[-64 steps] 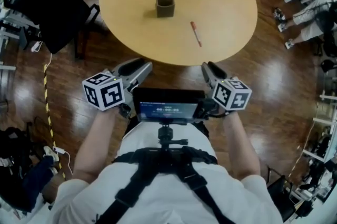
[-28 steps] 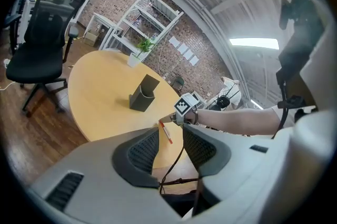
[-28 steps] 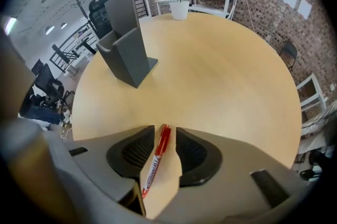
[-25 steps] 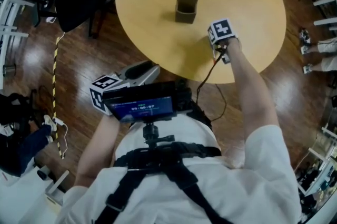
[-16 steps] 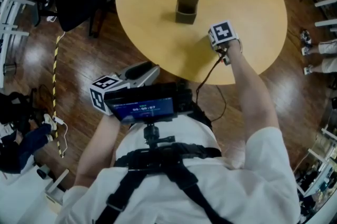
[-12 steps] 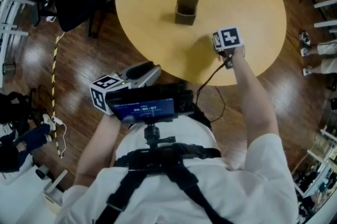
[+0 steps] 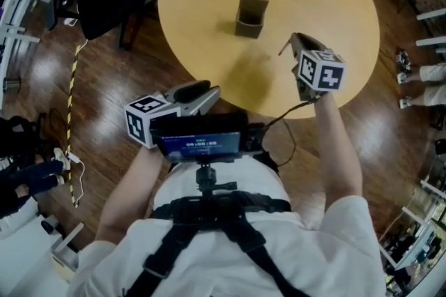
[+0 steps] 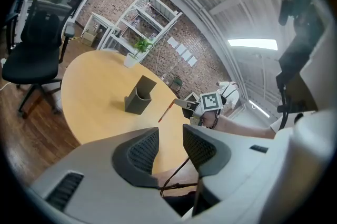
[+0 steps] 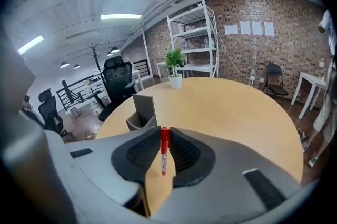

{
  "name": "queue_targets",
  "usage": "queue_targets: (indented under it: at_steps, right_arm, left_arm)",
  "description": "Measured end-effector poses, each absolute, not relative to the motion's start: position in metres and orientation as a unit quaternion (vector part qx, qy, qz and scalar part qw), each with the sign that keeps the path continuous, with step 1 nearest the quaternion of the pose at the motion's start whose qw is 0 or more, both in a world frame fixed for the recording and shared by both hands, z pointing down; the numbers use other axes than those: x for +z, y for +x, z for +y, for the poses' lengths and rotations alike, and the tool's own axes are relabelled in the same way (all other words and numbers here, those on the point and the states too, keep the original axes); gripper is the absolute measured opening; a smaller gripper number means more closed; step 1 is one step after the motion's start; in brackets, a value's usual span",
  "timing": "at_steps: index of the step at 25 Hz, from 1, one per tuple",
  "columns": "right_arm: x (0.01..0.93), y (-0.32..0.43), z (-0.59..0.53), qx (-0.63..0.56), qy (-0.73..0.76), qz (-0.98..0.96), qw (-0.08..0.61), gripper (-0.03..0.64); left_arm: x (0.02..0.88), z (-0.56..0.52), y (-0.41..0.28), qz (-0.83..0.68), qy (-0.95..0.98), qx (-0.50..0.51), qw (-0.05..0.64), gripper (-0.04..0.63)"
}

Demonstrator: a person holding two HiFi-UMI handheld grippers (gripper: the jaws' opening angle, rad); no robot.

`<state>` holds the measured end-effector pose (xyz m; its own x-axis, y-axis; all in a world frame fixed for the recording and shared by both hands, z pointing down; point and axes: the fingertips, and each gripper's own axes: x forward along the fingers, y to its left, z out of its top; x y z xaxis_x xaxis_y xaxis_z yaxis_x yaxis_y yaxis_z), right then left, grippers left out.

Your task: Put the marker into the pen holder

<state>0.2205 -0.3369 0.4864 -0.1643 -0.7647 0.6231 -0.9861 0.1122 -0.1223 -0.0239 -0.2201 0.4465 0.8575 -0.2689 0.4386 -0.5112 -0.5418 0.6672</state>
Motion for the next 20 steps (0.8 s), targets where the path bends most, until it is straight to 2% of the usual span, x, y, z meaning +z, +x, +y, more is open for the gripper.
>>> queue_targets:
  at_steps: [12, 20]
  right_arm:
    - [0.374, 0.161, -0.388, 0.155, 0.579, -0.787, 0.148, 0.064]
    - [0.426, 0.139, -0.431, 0.200, 0.571, -0.778, 0.170, 0.064]
  left_arm:
    - [0.443, -0.225, -0.035, -0.250, 0.863, 0.121, 0.423, 0.153]
    - [0.443, -0.225, -0.041, -0.265, 0.859, 0.111, 0.425, 0.153]
